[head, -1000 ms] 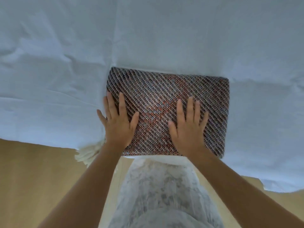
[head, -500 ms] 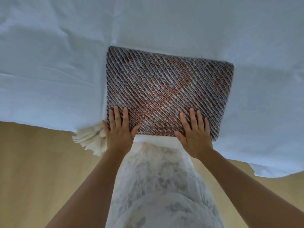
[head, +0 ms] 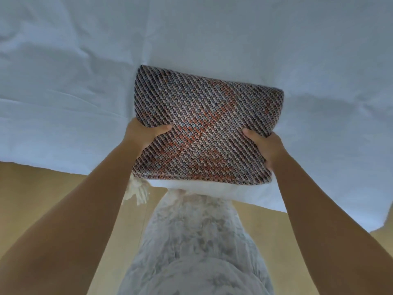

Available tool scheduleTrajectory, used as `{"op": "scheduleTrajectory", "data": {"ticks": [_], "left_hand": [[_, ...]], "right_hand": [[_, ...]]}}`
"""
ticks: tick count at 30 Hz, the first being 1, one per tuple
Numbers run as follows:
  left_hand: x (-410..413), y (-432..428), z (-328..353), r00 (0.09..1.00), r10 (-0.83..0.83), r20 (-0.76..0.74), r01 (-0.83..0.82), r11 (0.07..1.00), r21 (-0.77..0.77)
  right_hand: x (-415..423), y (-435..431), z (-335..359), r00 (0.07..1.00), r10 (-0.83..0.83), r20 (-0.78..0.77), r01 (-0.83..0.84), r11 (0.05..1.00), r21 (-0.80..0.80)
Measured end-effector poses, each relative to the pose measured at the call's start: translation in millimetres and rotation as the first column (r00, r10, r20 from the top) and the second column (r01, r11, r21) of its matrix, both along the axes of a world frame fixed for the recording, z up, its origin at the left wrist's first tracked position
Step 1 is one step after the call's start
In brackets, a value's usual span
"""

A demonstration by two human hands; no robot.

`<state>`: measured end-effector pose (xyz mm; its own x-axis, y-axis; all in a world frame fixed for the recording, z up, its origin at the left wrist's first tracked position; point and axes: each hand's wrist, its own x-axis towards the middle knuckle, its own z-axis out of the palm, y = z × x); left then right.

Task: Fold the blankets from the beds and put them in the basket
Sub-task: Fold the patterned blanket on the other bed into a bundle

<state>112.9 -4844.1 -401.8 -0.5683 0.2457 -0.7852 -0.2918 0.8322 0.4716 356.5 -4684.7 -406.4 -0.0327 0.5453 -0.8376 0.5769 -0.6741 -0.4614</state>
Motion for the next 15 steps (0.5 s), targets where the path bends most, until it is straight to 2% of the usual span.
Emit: {"op": "scheduleTrajectory", "data": {"ticks": [2,7,15], "left_hand": [[-3,2,11,0.986,0.053,0.155,-0.058,0.998,0.026],[-7,19,50,0.945,0.024,0.325,-0.062,0.992,0.108],[-2,72,131,0.94,-0.122,0.317,-0.024,0.908,0.419]], "right_hand": [[6,9,3,0.994,-0.061,-0.095,0.049,0.992,-0.116],[10,20,19,0.974,-0.131,-0.185,0.126,0.991,-0.04],[24,38,89,0.906,-0.222,-0.362,0.255,0.966,0.047]]}}
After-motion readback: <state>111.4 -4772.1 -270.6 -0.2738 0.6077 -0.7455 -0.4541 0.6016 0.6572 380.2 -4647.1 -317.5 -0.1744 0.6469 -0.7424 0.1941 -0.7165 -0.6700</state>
